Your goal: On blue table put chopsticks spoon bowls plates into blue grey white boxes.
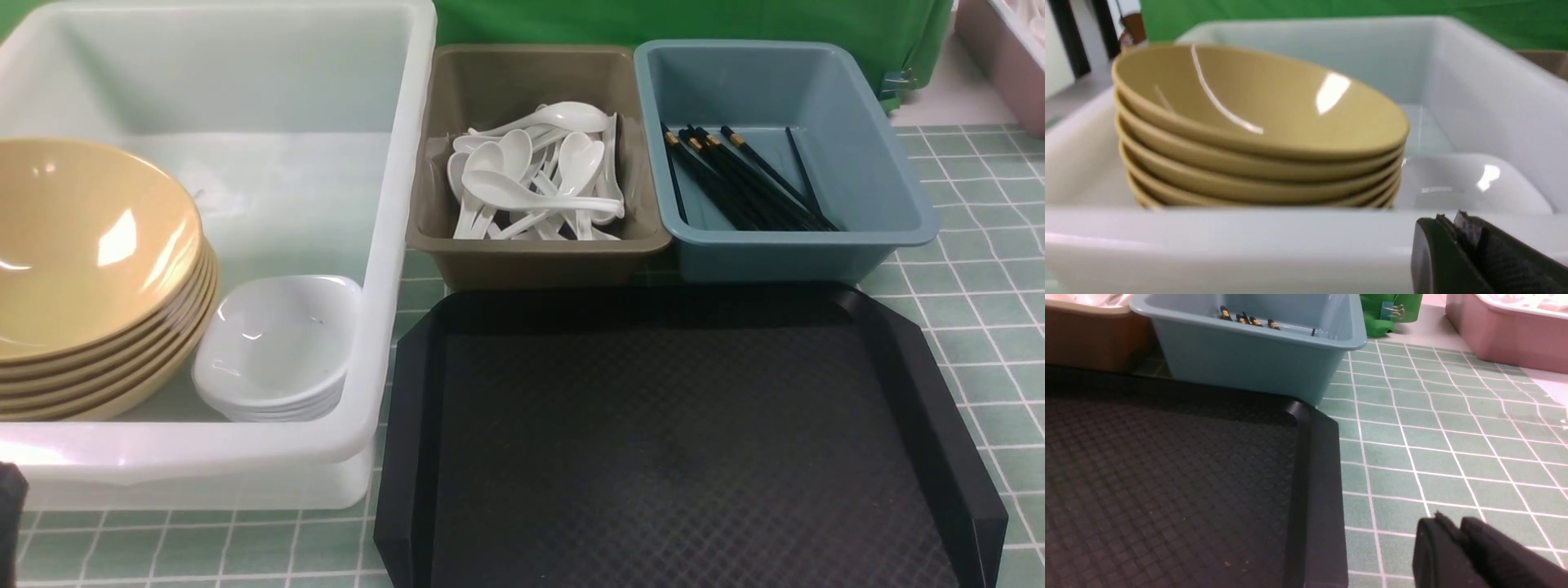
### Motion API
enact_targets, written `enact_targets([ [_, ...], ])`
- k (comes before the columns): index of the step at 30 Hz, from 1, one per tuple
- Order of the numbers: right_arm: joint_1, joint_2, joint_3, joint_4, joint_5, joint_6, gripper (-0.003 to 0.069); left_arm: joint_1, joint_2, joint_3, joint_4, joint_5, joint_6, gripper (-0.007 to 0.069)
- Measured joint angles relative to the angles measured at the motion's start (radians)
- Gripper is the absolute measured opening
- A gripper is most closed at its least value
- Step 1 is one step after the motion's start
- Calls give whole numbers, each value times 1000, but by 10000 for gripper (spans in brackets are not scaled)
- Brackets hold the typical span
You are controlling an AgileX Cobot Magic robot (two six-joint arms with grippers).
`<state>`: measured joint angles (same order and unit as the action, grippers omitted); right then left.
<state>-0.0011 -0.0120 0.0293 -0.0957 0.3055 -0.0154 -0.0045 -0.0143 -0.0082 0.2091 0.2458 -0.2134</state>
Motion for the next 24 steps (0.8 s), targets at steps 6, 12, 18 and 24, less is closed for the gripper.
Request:
enact_targets([
  [6, 0, 0, 0, 0, 0, 0, 118, 36, 0, 34, -254, 23, 229, 5],
  [12, 0, 0, 0, 0, 0, 0, 127, 36, 0, 32, -325, 85, 265, 5],
  [18, 0, 0, 0, 0, 0, 0, 136, 37, 0, 32, -325, 85, 219, 5],
  [24, 0, 0, 0, 0, 0, 0, 141, 37, 0, 32, -324, 83, 213, 5],
])
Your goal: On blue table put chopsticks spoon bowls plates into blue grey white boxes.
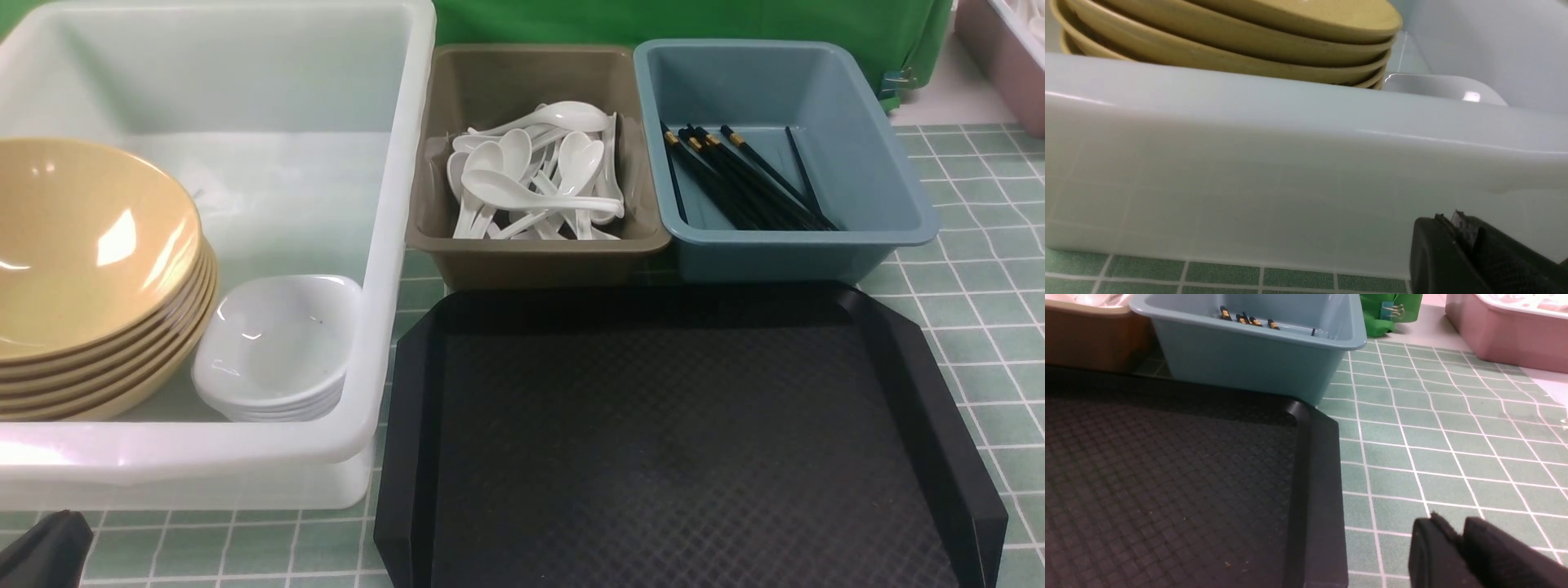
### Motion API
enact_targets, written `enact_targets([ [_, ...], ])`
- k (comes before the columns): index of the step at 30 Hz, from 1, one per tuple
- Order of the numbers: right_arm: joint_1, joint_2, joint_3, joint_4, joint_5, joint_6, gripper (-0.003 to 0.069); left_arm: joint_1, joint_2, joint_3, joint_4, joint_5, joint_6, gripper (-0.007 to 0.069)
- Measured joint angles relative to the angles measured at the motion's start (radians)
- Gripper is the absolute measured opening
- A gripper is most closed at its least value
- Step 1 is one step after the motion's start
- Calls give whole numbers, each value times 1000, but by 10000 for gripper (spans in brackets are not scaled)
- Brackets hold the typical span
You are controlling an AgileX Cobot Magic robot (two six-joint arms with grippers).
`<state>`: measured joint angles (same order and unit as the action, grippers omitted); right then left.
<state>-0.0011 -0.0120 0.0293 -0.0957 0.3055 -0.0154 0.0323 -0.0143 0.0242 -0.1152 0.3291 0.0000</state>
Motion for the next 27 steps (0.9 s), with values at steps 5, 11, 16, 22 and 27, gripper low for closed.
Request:
enact_targets([
  [5, 0, 0, 0, 0, 0, 0, 141, 0, 0, 0, 0, -1, 0, 5],
  [11, 0, 0, 0, 0, 0, 0, 150, 0, 0, 0, 0, -1, 0, 5],
  [16, 0, 0, 0, 0, 0, 0, 152, 0, 0, 0, 0, -2, 0, 5],
  [22, 0, 0, 0, 0, 0, 0, 156, 0, 0, 0, 0, -2, 0, 5],
  [27, 0, 0, 0, 0, 0, 0, 160, 0, 0, 0, 0, -2, 0, 5],
])
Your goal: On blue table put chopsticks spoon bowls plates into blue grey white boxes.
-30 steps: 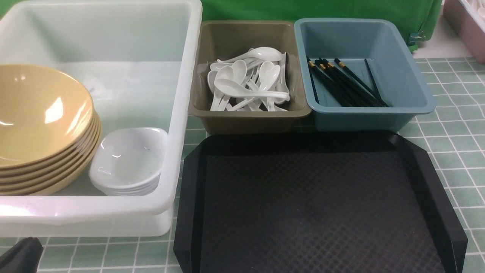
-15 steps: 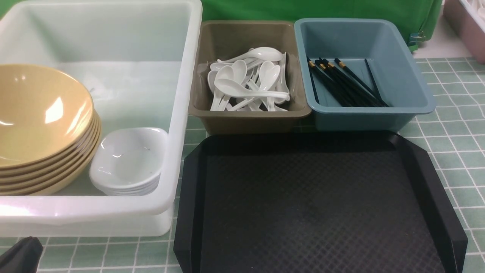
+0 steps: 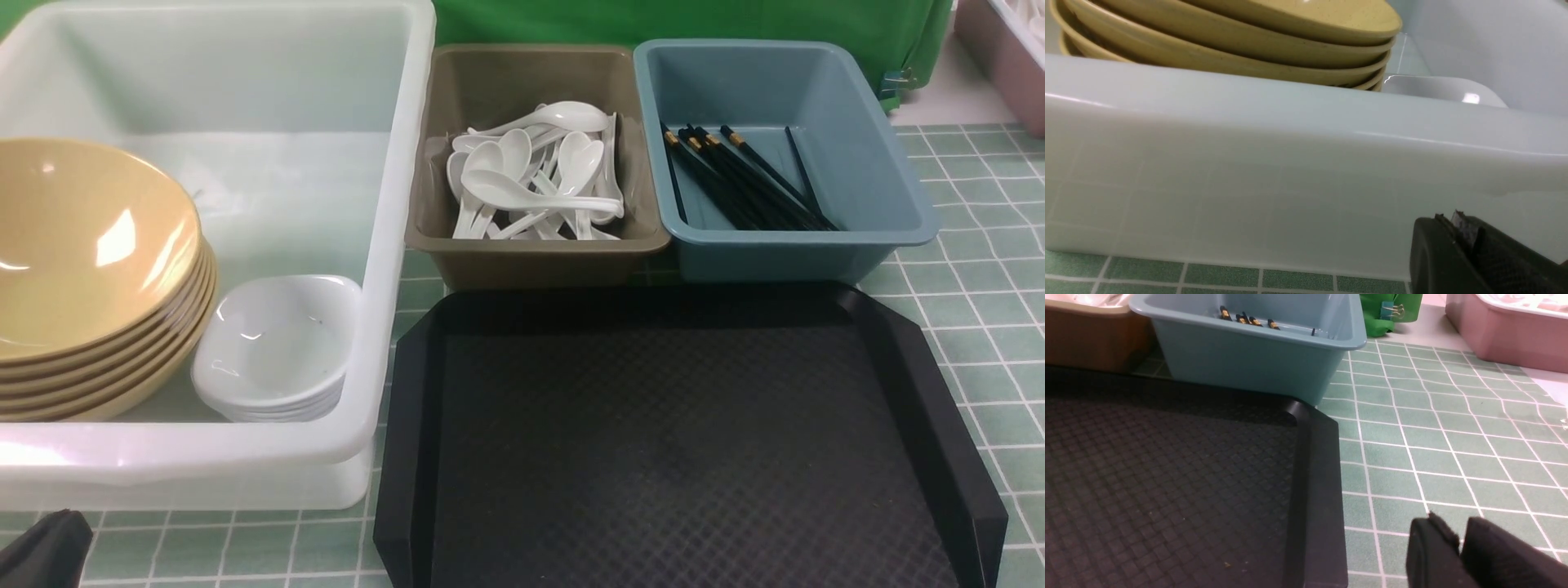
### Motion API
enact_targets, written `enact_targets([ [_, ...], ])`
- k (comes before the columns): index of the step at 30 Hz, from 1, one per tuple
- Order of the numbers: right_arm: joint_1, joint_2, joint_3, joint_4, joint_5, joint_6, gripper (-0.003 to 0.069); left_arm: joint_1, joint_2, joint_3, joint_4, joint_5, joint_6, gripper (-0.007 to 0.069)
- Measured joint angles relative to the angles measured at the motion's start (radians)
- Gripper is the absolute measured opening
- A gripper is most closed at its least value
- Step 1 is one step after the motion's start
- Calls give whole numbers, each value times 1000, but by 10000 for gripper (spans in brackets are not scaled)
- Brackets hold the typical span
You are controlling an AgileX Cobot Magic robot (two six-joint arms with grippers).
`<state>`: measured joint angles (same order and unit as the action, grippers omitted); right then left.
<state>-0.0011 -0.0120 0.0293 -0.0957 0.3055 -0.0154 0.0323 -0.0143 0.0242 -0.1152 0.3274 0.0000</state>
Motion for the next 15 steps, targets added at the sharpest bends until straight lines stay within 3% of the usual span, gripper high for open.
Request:
enact_targets([
  [15, 0, 0, 0, 0, 0, 0, 174, 0, 0, 0, 0, 0, 0, 5],
])
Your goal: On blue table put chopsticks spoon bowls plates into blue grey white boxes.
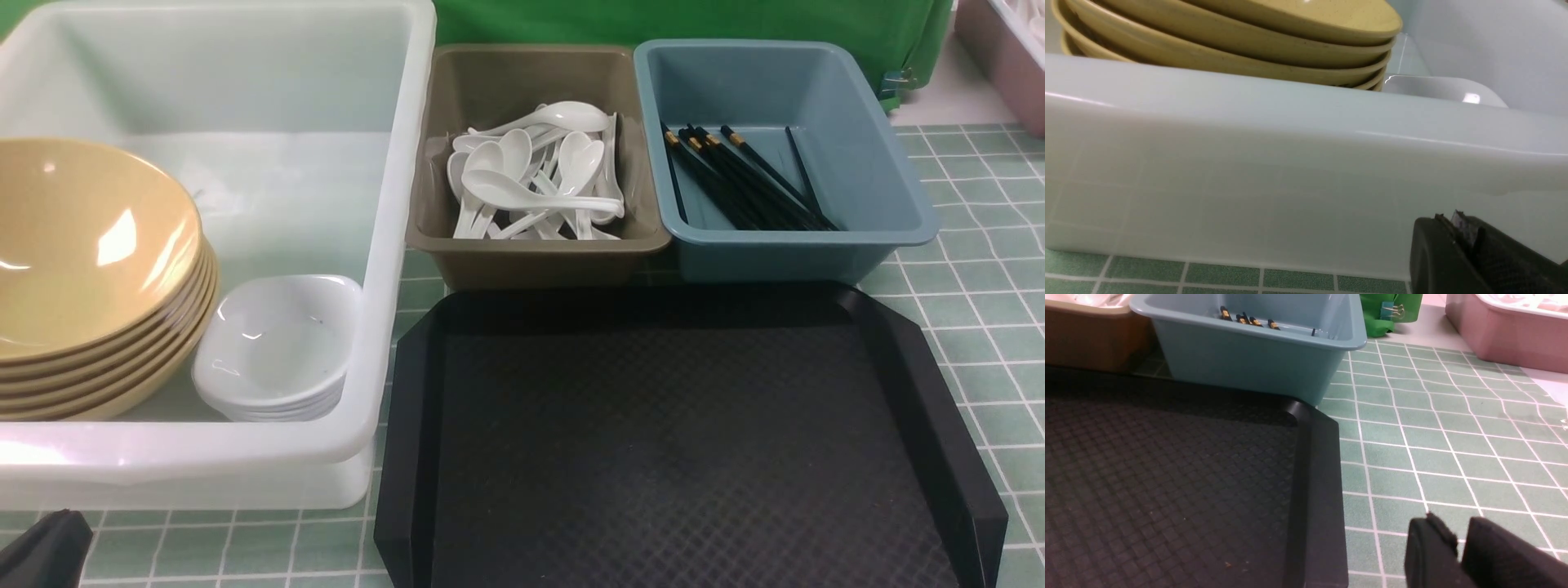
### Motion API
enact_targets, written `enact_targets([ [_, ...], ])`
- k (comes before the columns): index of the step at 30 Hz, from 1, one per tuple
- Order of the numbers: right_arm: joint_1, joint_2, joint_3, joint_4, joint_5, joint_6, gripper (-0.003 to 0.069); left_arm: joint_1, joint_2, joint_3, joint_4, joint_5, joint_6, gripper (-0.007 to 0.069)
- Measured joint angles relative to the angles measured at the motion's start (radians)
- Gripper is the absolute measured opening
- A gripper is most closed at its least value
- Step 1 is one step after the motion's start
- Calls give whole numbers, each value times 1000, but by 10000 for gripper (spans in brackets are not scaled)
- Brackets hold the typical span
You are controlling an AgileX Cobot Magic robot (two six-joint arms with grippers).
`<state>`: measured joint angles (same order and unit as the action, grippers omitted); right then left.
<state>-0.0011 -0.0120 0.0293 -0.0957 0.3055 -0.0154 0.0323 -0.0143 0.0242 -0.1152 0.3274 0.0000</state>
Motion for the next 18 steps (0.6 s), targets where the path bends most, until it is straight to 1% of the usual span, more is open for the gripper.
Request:
enact_targets([
  [18, 0, 0, 0, 0, 0, 0, 192, 0, 0, 0, 0, 0, 0, 5],
])
